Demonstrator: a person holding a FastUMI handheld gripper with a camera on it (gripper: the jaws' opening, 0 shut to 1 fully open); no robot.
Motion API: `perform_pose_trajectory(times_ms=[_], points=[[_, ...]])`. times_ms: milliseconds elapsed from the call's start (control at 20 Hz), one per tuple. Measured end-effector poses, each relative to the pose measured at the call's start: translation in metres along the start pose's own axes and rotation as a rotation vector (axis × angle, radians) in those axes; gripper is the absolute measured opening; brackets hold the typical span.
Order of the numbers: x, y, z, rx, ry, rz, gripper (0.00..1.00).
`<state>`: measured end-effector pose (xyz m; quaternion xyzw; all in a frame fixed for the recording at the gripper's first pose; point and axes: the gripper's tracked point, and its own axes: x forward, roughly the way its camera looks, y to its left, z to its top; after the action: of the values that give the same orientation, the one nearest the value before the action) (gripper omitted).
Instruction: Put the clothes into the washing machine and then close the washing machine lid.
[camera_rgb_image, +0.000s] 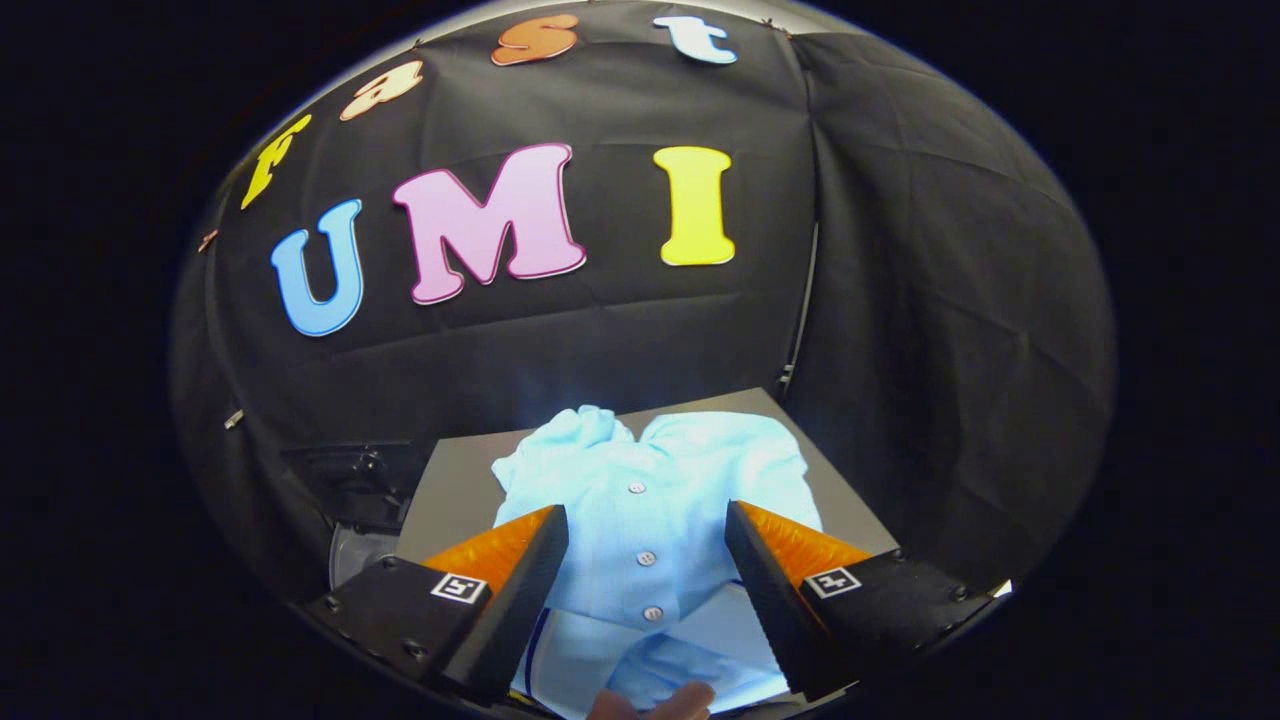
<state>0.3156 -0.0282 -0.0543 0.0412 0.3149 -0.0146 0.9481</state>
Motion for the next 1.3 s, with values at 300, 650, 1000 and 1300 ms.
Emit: perform_pose_trajectory(times_ms=[300, 650, 1000, 1300], points=[[0.016, -0.002, -0.028, 0.035, 0.08, 0.034, 0.99], [0.018, -0.002, -0.027, 0.01, 0.085, 0.004, 0.84], [0.013, -0.007, -0.02, 0.051, 0.0, -0.05, 0.18], [-0.003, 0.013, -0.008, 0.012, 0.022, -0.102, 0.18]])
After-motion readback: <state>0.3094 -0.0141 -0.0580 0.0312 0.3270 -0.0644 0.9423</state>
